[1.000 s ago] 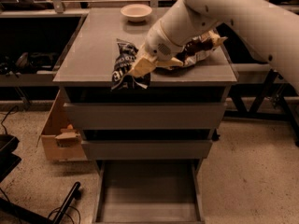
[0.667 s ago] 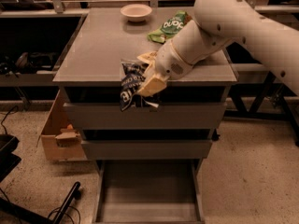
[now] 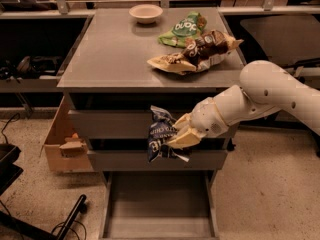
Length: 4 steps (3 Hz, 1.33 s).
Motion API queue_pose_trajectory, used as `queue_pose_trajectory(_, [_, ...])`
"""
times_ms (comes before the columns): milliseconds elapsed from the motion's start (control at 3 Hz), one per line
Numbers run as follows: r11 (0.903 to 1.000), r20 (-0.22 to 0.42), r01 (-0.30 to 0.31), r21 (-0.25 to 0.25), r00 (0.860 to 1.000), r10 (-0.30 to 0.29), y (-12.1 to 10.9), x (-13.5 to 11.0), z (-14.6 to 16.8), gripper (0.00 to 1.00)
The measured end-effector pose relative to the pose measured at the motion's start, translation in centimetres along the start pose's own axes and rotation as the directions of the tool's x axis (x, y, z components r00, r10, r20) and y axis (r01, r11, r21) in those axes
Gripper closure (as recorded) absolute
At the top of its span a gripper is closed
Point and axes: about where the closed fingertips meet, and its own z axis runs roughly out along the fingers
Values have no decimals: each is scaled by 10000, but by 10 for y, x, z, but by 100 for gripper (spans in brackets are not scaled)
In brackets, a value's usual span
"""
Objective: Place blue chip bag into bottom drawer
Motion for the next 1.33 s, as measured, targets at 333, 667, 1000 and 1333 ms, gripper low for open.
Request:
queue_pose_trajectory(333, [10000,0,7,-7,10000,-7,0,-1,0,100])
queue_pose_trajectory(667, [9943,192,-746,-758,9969,763,3,21,52,100])
queue_pose_trajectory(1000, [9571,161,-2212,-1873,9735,2282,17,72,148,100])
queue_pose_trajectory(1333, [9008,-253,-3614,-2407,9301,3664,24,128,227,100])
